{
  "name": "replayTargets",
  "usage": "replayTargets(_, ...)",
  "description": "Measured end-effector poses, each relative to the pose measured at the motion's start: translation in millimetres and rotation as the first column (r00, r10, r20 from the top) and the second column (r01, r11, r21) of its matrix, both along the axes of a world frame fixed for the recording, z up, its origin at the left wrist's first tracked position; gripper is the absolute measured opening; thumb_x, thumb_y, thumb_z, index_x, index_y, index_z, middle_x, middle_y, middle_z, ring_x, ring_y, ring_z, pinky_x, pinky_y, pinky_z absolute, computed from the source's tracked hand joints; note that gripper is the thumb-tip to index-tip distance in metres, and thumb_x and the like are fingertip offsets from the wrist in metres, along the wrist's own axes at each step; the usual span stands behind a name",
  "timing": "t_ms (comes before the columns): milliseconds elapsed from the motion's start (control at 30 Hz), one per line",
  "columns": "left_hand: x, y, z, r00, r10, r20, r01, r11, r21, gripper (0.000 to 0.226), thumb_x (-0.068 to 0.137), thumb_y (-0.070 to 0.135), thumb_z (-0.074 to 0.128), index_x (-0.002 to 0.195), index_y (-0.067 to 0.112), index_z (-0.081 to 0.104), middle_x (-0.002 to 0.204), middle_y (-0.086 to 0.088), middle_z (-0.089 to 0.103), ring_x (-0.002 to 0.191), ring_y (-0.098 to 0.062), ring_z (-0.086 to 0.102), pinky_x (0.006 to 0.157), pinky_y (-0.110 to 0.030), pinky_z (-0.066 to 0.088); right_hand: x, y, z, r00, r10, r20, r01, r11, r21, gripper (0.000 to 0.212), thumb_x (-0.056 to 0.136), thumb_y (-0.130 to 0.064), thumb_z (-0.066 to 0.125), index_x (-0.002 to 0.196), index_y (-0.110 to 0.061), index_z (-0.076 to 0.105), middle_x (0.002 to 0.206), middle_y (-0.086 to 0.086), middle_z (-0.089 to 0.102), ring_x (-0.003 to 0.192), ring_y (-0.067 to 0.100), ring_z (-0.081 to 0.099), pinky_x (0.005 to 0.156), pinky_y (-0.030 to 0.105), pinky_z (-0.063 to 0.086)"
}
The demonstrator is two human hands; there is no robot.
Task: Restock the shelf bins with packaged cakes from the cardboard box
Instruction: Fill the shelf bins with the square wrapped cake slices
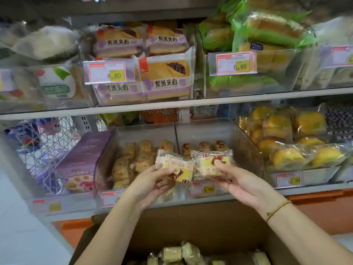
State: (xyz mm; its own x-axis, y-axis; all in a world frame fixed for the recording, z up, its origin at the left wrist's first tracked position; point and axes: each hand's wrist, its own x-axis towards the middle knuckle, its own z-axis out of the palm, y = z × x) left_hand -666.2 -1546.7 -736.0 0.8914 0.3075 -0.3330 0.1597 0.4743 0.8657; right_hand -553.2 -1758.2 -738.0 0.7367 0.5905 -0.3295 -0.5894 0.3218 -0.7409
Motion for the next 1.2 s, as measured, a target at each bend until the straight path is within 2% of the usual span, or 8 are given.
replayTargets(100, 26.2, 3.5, 5.0, 1.000, 0.018, 0.014, -0.019, 0.998, 0.062, 0.053, 0.068, 0.009, 0.076, 0.115, -0.005, 0.054, 0.076, -0.007, 0.061, 0.052, -0.007, 0.042, 0.067, -0.023, 0.047, 22.0, -9.7, 4.5, 0.995, 0.015, 0.101, -0.009, 0.998, -0.062, 0.049, 0.070, 0.008, 0.065, 0.118, 0.001, 0.056, 0.110, 0.020, 0.069, 0.103, 0.030, 0.067, 0.080, 0.035, 0.058)
replayTargets(167, 44.2, 4.7, 8.9, 0.999, 0.038, 0.001, -0.038, 0.989, 0.140, 0.046, 0.074, 0.006, 0.075, 0.113, -0.008, 0.056, 0.063, -0.001, 0.064, 0.048, -0.007, 0.053, 0.068, -0.023, 0.049, 37.8, -17.6, 7.2, 0.977, 0.004, 0.212, 0.031, 0.986, -0.162, 0.050, 0.070, 0.007, 0.069, 0.118, 0.000, 0.055, 0.107, 0.018, 0.071, 0.098, 0.027, 0.070, 0.076, 0.032, 0.060)
replayTargets(367, 98.8, -5.3, 22.1, 0.998, 0.063, 0.013, -0.064, 0.969, 0.240, 0.041, 0.071, 0.012, 0.077, 0.108, -0.001, 0.067, 0.095, -0.014, 0.074, 0.092, -0.025, 0.071, 0.098, -0.044, 0.050, 84.5, -26.6, 5.1, 0.931, -0.147, 0.334, 0.233, 0.944, -0.234, 0.043, 0.074, -0.002, 0.074, 0.114, -0.003, 0.060, 0.098, 0.009, 0.074, 0.097, 0.022, 0.068, 0.088, 0.035, 0.051)
replayTargets(467, 120.9, -2.6, 24.3, 1.000, 0.000, -0.005, 0.002, 0.941, 0.340, 0.049, 0.073, 0.018, 0.078, 0.118, 0.005, 0.062, 0.096, -0.011, 0.075, 0.091, -0.025, 0.072, 0.087, -0.039, 0.056, 98.7, -22.5, 5.4, 0.937, -0.144, 0.320, 0.209, 0.961, -0.180, 0.053, 0.063, -0.017, 0.078, 0.113, -0.005, 0.064, 0.100, 0.005, 0.075, 0.103, 0.017, 0.065, 0.092, 0.037, 0.048)
replayTargets(700, 177.4, 21.7, 29.5, 0.983, -0.021, -0.181, 0.158, 0.592, 0.790, 0.050, 0.080, 0.025, 0.077, 0.120, 0.007, 0.053, 0.097, -0.008, 0.070, 0.082, -0.019, 0.070, 0.061, -0.021, 0.057, 139.6, 22.3, -10.9, 0.925, -0.054, 0.377, 0.199, 0.913, -0.356, 0.060, 0.057, -0.027, 0.087, 0.110, -0.010, 0.065, 0.108, 0.008, 0.070, 0.105, 0.026, 0.063, 0.098, 0.046, 0.047)
replayTargets(833, 194.5, 26.4, 31.2, 0.947, -0.060, -0.316, 0.307, 0.455, 0.835, 0.053, 0.080, 0.019, 0.077, 0.125, 0.013, 0.050, 0.105, -0.008, 0.066, 0.091, -0.021, 0.067, 0.077, -0.032, 0.058, 164.0, 43.5, -17.2, 0.932, 0.040, 0.359, 0.131, 0.889, -0.439, 0.018, 0.080, -0.016, 0.073, 0.096, -0.008, 0.068, 0.099, 0.009, 0.073, 0.096, 0.026, 0.067, 0.098, 0.043, 0.048)
replayTargets(1000, 210.6, 23.0, 32.8, 0.933, -0.033, -0.358, 0.347, 0.342, 0.873, 0.063, 0.086, 0.019, 0.071, 0.139, 0.010, 0.039, 0.120, -0.014, 0.062, 0.099, -0.024, 0.065, 0.084, -0.033, 0.055, 183.8, 61.5, -18.4, 0.899, 0.151, 0.411, 0.081, 0.866, -0.494, 0.023, 0.084, -0.017, 0.069, 0.102, -0.003, 0.068, 0.097, 0.011, 0.073, 0.093, 0.026, 0.069, 0.094, 0.041, 0.051)
replayTargets(1200, 231.3, 28.9, 19.8, 0.949, 0.010, -0.316, 0.309, 0.184, 0.933, 0.055, 0.088, 0.014, 0.068, 0.136, 0.005, 0.043, 0.117, -0.013, 0.061, 0.097, -0.024, 0.064, 0.082, -0.038, 0.056, 201.3, 79.8, -27.8, 0.800, 0.255, 0.543, 0.202, 0.739, -0.643, 0.027, 0.086, -0.030, 0.070, 0.084, -0.003, 0.065, 0.083, 0.009, 0.067, 0.073, 0.017, 0.061, 0.065, 0.025, 0.046)
